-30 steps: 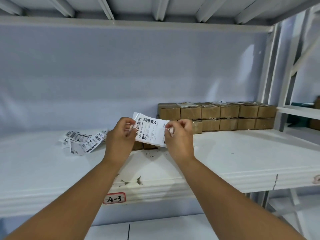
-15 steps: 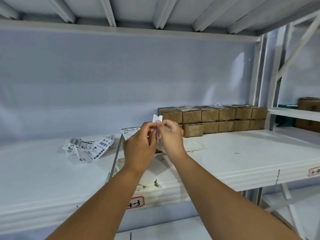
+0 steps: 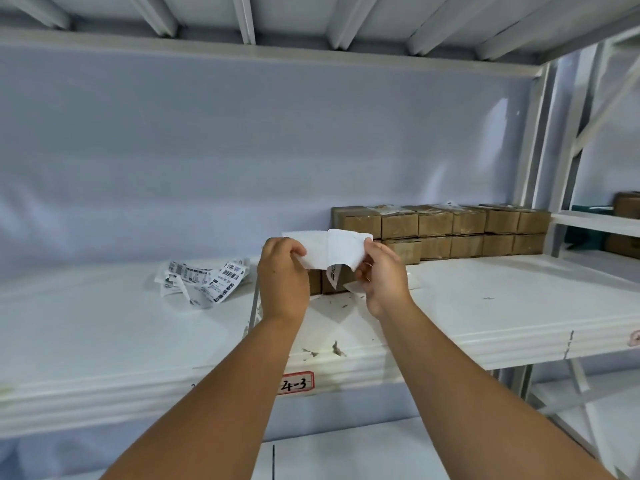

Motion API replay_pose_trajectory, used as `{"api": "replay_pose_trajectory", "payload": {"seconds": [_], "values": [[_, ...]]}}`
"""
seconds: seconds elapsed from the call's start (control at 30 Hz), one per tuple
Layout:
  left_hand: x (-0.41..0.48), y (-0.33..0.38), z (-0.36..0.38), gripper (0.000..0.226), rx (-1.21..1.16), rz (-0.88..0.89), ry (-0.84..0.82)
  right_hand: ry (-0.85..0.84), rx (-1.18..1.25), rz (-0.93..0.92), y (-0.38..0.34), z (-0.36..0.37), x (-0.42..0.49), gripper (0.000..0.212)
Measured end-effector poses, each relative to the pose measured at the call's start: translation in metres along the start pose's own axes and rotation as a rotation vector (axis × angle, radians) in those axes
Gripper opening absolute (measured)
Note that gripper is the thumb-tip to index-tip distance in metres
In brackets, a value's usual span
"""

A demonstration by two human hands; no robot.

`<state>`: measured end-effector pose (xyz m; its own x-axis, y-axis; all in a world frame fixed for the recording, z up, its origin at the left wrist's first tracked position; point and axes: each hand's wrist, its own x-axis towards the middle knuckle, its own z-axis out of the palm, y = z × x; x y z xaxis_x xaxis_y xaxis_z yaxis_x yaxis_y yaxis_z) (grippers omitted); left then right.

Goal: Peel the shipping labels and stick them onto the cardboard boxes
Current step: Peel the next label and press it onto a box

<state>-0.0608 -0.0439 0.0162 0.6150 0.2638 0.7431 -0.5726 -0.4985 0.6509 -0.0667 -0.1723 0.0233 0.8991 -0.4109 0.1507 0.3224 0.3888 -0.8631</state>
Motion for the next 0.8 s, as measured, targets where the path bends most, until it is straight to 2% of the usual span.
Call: {"api": "replay_pose_trajectory", "payload": {"seconds": [0.2,0.4,0.47,0.53,0.63,0.7,0.8], "values": [[-0.003,0.007,0.000,0.032,0.060,0.078,0.027,0.039,0.286,0.077,-0.020,-0.039,0.018,0.009],[-0.011,0.016,0.006,0.037,0.168,0.257,-0.045,0.148,0.473,0.087,-0.039,-0.088,0.040,0.013],[-0.015,0.017,0.014,0.038,0.303,0.440,-0.106,0.144,0.471,0.097,-0.039,-0.092,0.042,0.014],[-0.018,0.021,0.022,0.042,0.484,0.628,-0.251,0.113,0.463,0.100,-0.039,-0.090,0.040,0.016],[-0.016,0.029,0.039,0.056,0.760,0.633,-0.615,0.075,0.488,0.093,-0.041,-0.086,0.035,0.020],[-0.013,0.031,0.051,0.065,0.857,0.662,-0.662,0.056,0.526,0.090,-0.041,-0.089,0.035,0.022],[-0.013,0.035,0.071,0.065,0.905,0.693,-0.651,0.052,0.607,0.092,-0.038,-0.094,0.038,0.024]]}}
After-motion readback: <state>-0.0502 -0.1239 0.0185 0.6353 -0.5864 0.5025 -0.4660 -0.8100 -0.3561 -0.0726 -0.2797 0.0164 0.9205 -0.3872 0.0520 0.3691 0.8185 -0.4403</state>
